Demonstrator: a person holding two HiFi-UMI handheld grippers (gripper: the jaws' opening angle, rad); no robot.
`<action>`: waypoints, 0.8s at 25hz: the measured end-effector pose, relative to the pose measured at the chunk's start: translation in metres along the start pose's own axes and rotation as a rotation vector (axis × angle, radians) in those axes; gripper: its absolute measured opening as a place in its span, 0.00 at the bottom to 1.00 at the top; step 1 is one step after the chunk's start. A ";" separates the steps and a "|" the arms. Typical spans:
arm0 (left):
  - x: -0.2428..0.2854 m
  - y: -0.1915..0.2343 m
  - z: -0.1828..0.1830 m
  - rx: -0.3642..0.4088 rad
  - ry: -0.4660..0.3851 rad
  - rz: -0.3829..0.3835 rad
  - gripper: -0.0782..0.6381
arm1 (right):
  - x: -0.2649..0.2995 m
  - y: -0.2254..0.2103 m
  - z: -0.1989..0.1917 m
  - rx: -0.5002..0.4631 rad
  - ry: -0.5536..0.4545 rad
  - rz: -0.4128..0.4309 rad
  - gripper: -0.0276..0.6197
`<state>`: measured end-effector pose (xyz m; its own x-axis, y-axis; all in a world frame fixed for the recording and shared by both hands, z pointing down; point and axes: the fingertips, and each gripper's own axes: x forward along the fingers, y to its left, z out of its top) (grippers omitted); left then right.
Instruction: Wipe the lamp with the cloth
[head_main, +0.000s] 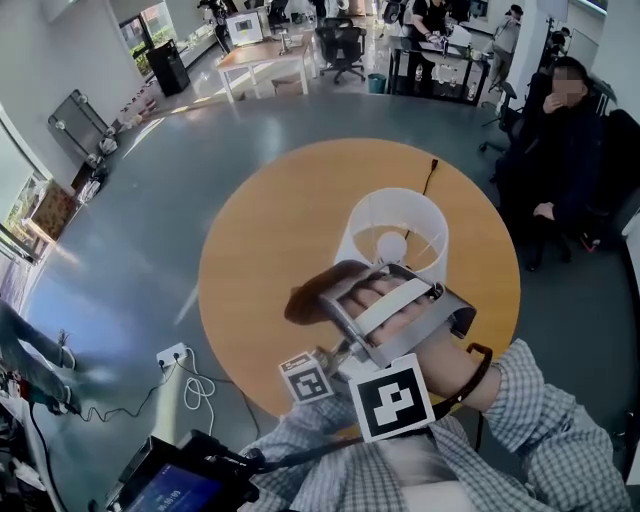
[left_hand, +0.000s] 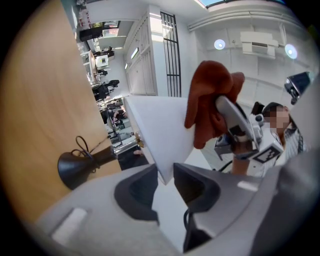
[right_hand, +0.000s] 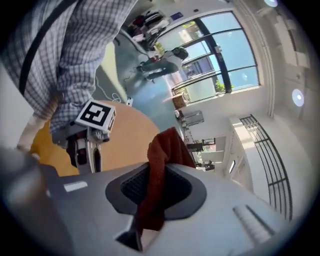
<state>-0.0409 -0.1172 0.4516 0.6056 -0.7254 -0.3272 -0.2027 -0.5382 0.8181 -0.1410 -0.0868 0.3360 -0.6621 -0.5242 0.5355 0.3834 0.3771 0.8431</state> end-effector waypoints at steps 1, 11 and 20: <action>0.001 0.000 0.000 0.001 -0.001 0.001 0.24 | 0.006 0.001 0.000 -0.031 0.021 0.006 0.14; 0.005 0.002 -0.002 0.017 0.007 0.007 0.24 | 0.026 0.054 0.006 -0.225 0.025 0.177 0.14; 0.008 0.005 0.002 0.020 -0.002 0.012 0.24 | 0.023 0.004 -0.007 -0.132 -0.107 0.457 0.14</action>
<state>-0.0385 -0.1265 0.4516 0.6017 -0.7327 -0.3181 -0.2251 -0.5377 0.8125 -0.1503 -0.1021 0.3517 -0.4665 -0.2433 0.8504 0.7244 0.4467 0.5251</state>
